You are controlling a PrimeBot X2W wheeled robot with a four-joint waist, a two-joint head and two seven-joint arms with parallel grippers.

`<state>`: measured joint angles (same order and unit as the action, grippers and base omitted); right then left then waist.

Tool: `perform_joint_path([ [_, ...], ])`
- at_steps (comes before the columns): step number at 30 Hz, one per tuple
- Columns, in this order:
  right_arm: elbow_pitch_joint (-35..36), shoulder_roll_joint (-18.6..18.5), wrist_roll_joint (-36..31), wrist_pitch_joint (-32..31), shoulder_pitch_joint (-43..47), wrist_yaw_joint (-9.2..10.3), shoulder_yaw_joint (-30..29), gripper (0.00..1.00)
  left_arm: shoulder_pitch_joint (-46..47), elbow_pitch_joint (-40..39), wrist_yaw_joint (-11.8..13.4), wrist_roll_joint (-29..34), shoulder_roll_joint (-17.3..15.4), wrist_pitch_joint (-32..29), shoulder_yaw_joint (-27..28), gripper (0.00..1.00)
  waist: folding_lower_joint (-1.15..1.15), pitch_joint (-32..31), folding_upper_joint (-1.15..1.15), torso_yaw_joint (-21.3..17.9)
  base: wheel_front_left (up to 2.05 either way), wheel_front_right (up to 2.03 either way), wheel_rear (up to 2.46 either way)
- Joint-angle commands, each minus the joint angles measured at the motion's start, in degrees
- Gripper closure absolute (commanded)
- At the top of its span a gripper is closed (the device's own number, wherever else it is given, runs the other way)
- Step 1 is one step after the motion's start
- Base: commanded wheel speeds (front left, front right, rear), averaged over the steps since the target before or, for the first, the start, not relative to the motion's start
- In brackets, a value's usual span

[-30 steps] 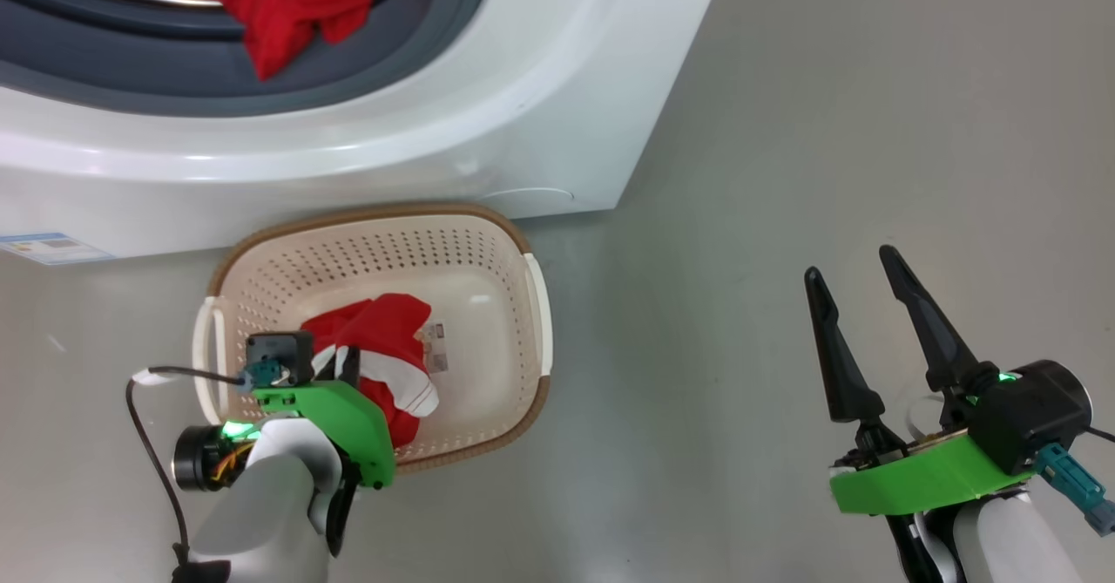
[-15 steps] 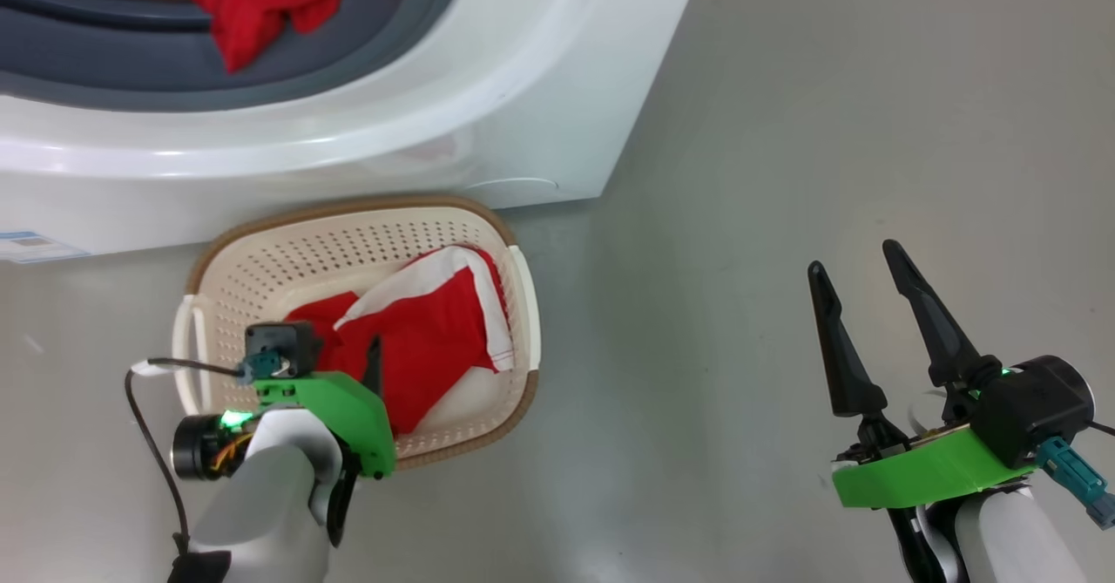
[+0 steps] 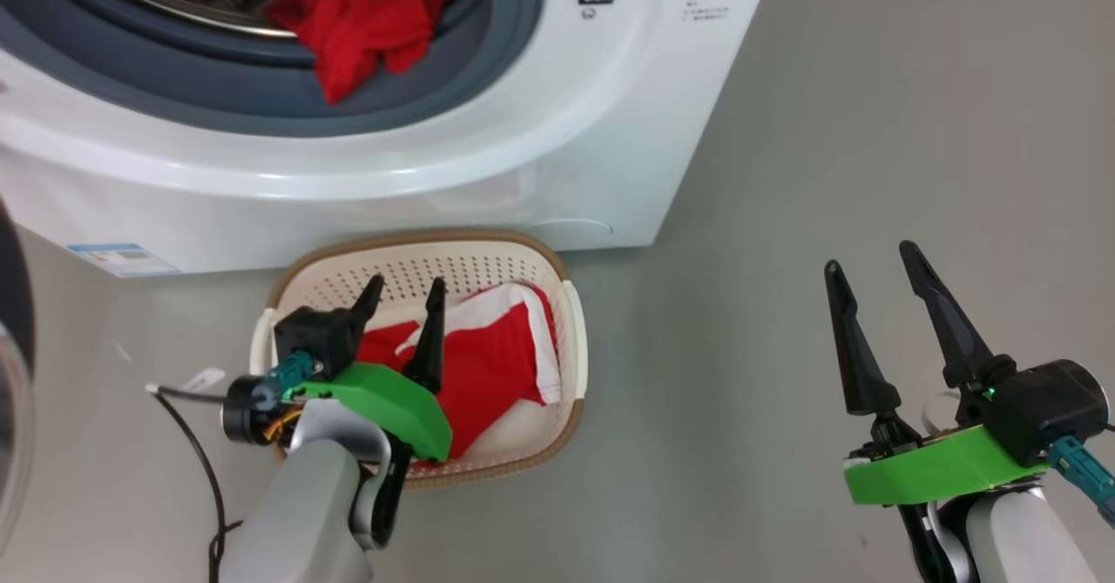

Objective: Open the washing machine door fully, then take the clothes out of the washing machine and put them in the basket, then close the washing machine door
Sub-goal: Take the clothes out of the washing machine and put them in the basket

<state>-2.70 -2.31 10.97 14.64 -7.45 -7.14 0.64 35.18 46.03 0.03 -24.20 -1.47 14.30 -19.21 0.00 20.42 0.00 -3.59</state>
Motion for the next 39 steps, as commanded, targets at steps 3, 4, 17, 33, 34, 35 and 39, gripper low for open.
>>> perform_joint_path([
  [3, 1.0, -0.6, -0.5, 0.4, 0.3, -0.35, 0.6, 0.0, -3.1, -7.2, 0.8, 1.7, -1.4, 0.7, 2.4, 0.0, 0.0, -3.1, 0.0, 2.2, 0.0, 0.0, 0.0],
  [4, 0.9, -0.6, -0.5, 0.4, 0.6, -0.35, 0.3, 0.0, -5.0, -10.7, 1.1, 2.2, -1.4, 0.7, 3.0, 0.0, 0.0, -4.2, 0.0, 2.7, 0.0, 0.0, 0.0],
  [17, 1.0, -0.6, -0.6, 0.4, 2.9, -0.35, -1.1, 0.0, -14.7, -26.7, 3.1, 6.3, -1.4, 0.7, 6.6, 0.0, 0.0, -9.5, 0.0, 4.2, 0.0, 0.0, 0.0],
  [33, 2.2, -0.6, -0.4, 0.4, 7.0, -0.35, -3.5, 0.0, -24.9, -38.1, 2.6, 9.9, -1.4, 0.7, 9.8, 0.0, 0.0, -16.1, 0.0, 4.6, 0.0, 0.0, 0.0],
  [34, 2.3, -0.6, -0.4, 0.4, 7.5, -0.35, -3.6, 0.0, -25.6, -38.6, 2.6, 10.1, -1.4, 0.7, 9.9, 0.0, 0.0, -16.6, 0.0, 4.6, 0.0, 0.0, 0.0],
  [35, 2.3, -0.6, -0.4, 0.4, 7.9, -0.35, -3.8, 0.0, -26.2, -39.3, 2.7, 10.1, -1.4, 0.7, 10.1, 0.0, 0.0, -17.0, 0.0, 4.6, 0.0, 0.0, 0.0],
  [39, 2.5, -0.6, -0.5, 0.4, 9.2, -0.35, -4.3, 0.0, -28.4, -41.1, 3.0, 9.8, -1.4, 0.7, 10.2, 0.0, 0.0, -18.2, 0.0, 4.7, 0.0, 0.0, 0.0],
])
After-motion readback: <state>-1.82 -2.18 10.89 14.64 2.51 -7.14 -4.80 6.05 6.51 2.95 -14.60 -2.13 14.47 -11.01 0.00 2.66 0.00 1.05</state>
